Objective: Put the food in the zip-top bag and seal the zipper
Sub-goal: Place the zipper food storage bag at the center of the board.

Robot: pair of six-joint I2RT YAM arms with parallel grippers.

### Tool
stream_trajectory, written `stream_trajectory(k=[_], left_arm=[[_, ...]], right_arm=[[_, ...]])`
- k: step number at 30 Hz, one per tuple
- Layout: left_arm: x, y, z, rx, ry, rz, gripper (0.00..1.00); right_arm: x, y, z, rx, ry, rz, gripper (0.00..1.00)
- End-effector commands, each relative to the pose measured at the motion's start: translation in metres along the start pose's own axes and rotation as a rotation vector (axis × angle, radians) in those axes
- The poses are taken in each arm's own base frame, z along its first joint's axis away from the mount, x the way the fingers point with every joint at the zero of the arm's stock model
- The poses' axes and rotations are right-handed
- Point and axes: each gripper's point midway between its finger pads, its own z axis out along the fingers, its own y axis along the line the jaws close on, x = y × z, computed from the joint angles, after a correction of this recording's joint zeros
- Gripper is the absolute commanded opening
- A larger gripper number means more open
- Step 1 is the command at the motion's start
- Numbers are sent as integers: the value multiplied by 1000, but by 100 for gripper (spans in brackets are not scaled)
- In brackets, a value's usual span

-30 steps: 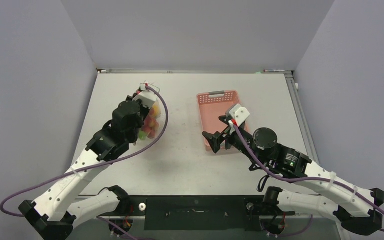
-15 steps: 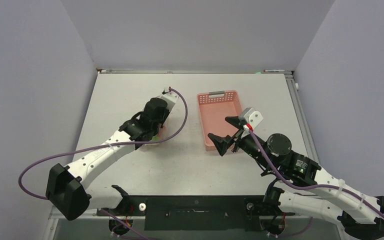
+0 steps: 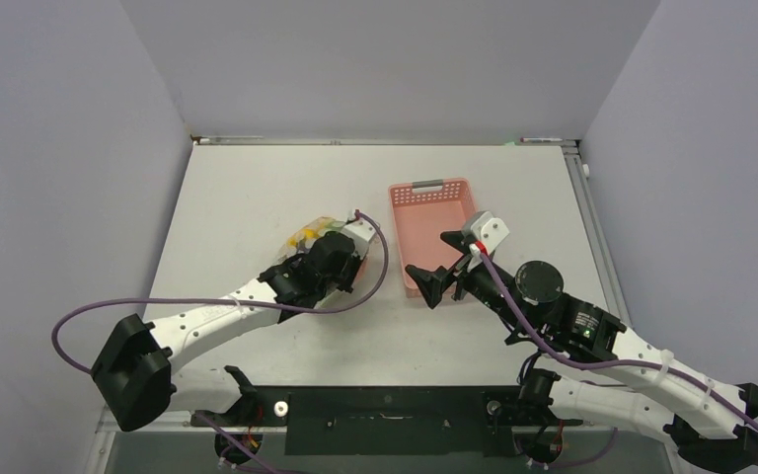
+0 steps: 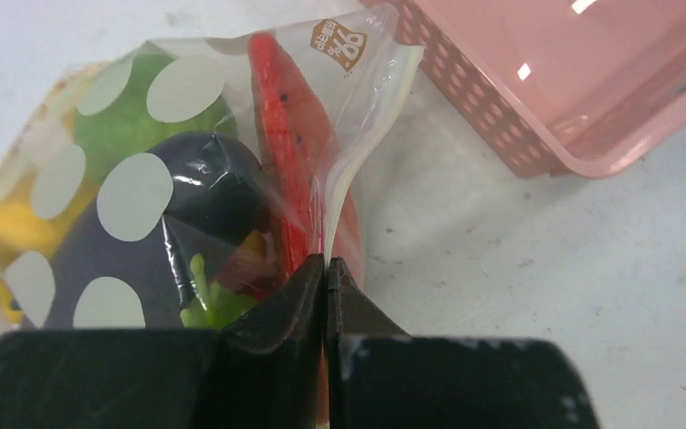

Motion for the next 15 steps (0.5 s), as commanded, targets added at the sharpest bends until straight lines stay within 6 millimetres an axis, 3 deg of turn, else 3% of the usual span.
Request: stream_trajectory(k=[1,4,9,13,14,15], left_arm=[[-9,-31,-4,103,-61,-76,0],[-2,-41,-5,131,-53,-94,9],[1,-55,-10,196,-53,-129,41],[-8,-64,-19,241,-62,-132,81],[-13,-65,-24,250,-77,-133,99],[-19,-67,-29,259,-92,-134,97]], right_arm=[[-1,-6,-2,34,-4,34,86],[8,-7,0,46,18,43,88],[22,-9,2,64,57,43,90],[32,-13,1,90,83,39,93],[34,-14,1,98,88,39,94],[36,-15,1,105,93,41,95]])
